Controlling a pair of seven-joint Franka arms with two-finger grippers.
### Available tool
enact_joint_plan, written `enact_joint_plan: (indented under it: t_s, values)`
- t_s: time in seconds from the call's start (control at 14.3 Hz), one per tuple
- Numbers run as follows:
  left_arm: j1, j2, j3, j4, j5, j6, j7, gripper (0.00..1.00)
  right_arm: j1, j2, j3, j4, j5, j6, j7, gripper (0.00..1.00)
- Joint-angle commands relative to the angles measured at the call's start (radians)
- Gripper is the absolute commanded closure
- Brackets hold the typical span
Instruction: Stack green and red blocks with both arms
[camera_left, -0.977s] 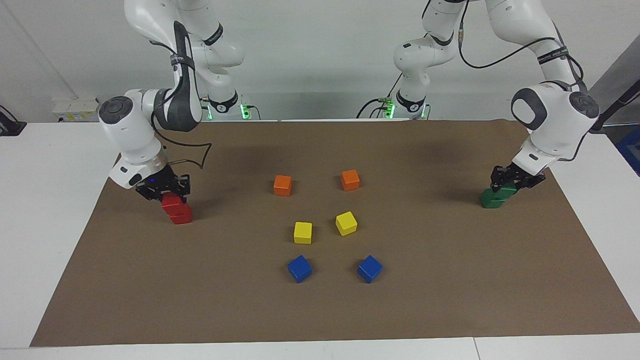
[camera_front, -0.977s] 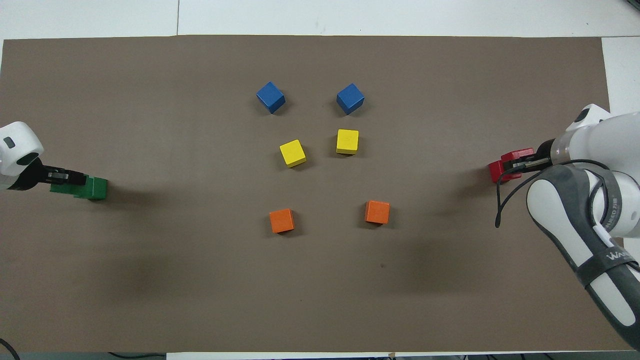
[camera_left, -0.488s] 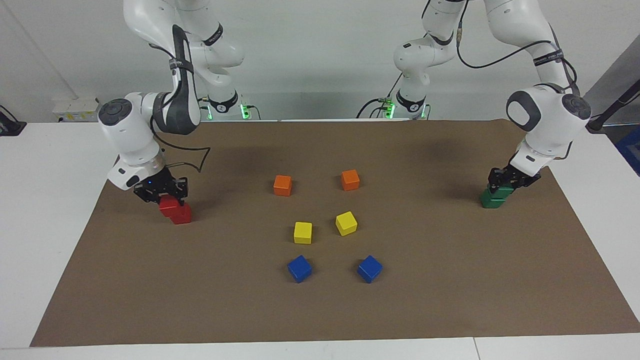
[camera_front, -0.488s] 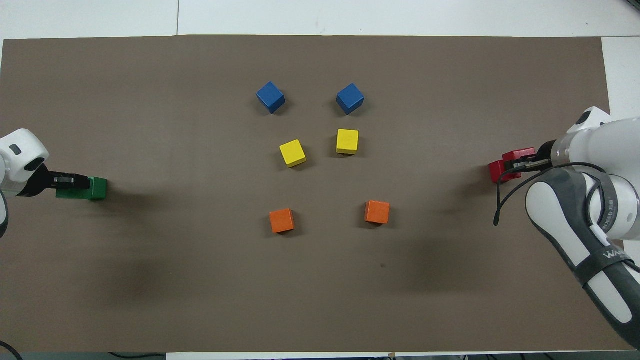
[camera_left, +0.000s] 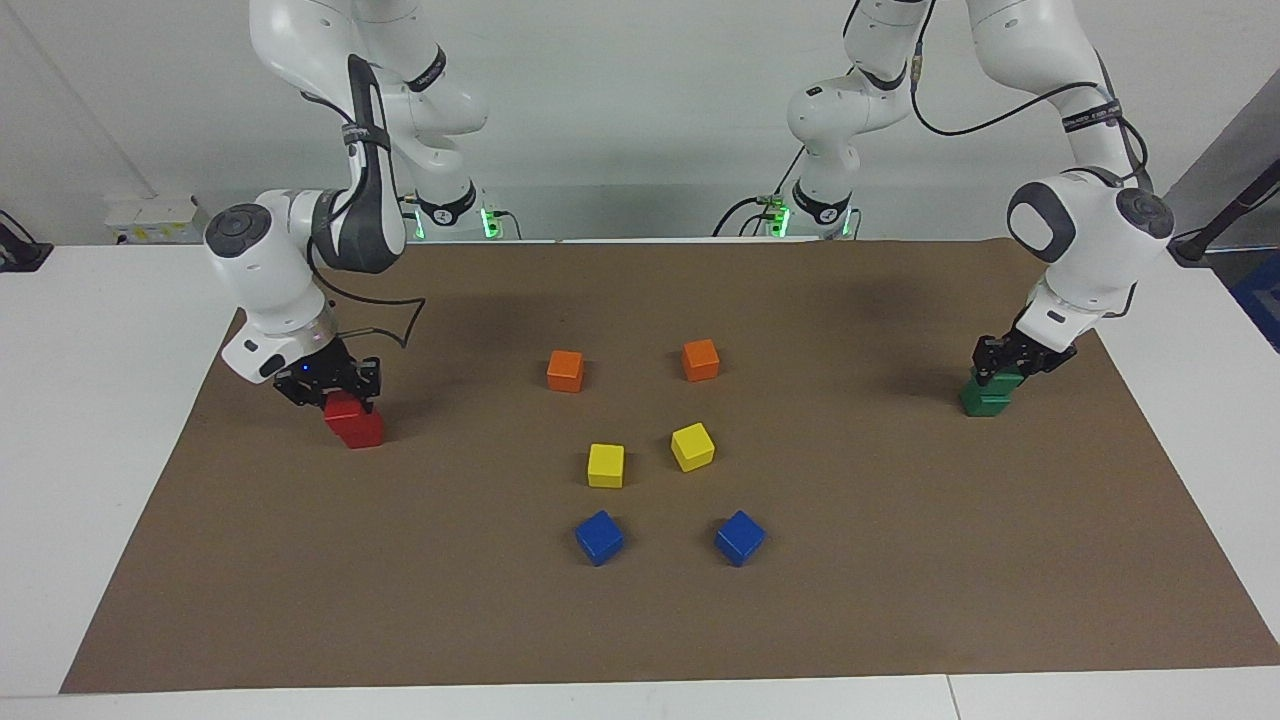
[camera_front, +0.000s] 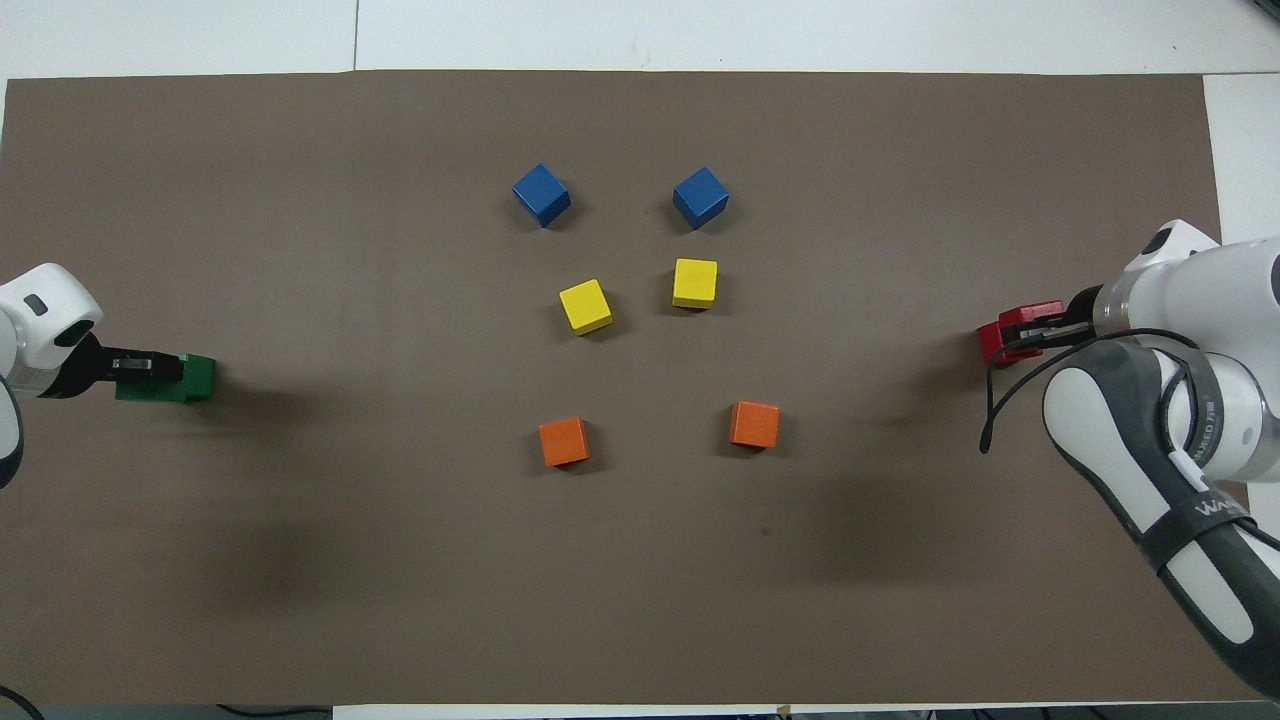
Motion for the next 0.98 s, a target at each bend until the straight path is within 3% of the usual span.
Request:
enact_joint_plan:
  t_s: [0.0, 0.14, 0.21, 0.28, 0.63, 0.91]
  values:
    - [0.010, -0.038, -0.007, -0.047, -0.002, 0.036, 0.000, 1.00, -0.006, -0.011, 0.007, -0.021, 0.000, 0.020, 0.019, 1.00]
    - [0.010, -0.038, -0.007, -0.053, -0.002, 0.041, 0.002, 1.00, -0.006, -0.011, 0.007, -0.021, 0.000, 0.021, 0.019, 1.00]
    - [0.010, -0.040, -0.007, -0.055, -0.002, 0.048, 0.002, 0.70, -0.007, -0.008, 0.007, -0.021, 0.000, 0.020, 0.018, 1.00]
    - [0.010, -0.040, -0.007, -0.058, -0.002, 0.052, 0.003, 0.01, -0.010, -0.006, 0.007, -0.022, 0.000, 0.021, 0.015, 1.00]
    - [0.010, -0.032, -0.007, -0.017, -0.002, 0.030, 0.003, 0.00, -0.010, -0.006, 0.007, -0.028, 0.000, 0.021, 0.016, 1.00]
    - [0.010, -0.027, -0.007, 0.146, -0.002, -0.120, 0.003, 0.00, -0.010, -0.006, 0.007, -0.028, 0.000, 0.023, 0.015, 1.00]
